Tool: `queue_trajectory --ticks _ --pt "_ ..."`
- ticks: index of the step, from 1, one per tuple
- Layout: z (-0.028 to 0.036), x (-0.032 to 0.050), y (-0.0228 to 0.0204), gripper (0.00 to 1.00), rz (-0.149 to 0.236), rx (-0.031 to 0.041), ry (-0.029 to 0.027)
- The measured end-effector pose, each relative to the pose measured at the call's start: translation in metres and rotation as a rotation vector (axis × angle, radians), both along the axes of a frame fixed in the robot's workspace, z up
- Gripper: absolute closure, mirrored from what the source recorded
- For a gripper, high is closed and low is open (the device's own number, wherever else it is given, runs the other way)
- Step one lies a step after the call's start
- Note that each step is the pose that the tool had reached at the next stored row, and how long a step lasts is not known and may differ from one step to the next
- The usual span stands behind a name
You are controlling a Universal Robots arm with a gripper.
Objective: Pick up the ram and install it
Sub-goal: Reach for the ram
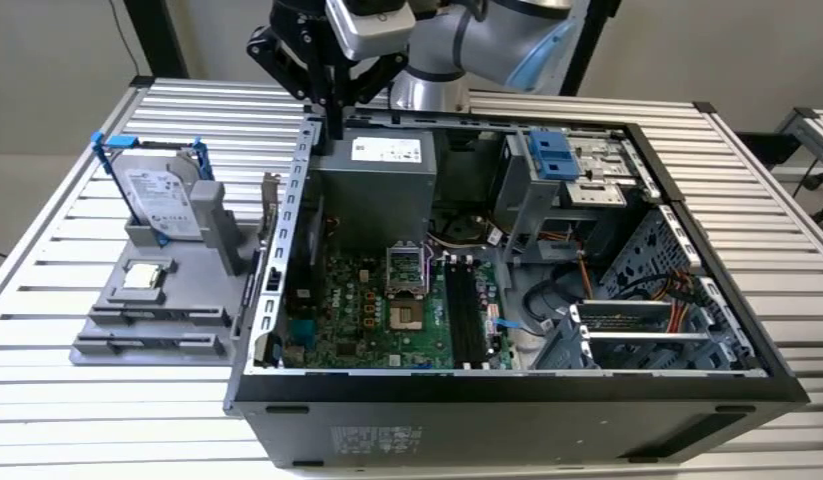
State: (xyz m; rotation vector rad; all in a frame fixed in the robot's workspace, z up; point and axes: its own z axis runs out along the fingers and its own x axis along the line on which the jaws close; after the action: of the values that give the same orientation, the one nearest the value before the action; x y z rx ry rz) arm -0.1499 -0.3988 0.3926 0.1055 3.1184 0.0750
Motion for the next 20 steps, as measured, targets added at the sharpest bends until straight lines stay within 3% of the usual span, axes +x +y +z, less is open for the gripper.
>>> queue_trajectory --ticks 20 --pt "-0.0001 -0.0290 0.0000 1.00 0.026 0.0002 0.0056"
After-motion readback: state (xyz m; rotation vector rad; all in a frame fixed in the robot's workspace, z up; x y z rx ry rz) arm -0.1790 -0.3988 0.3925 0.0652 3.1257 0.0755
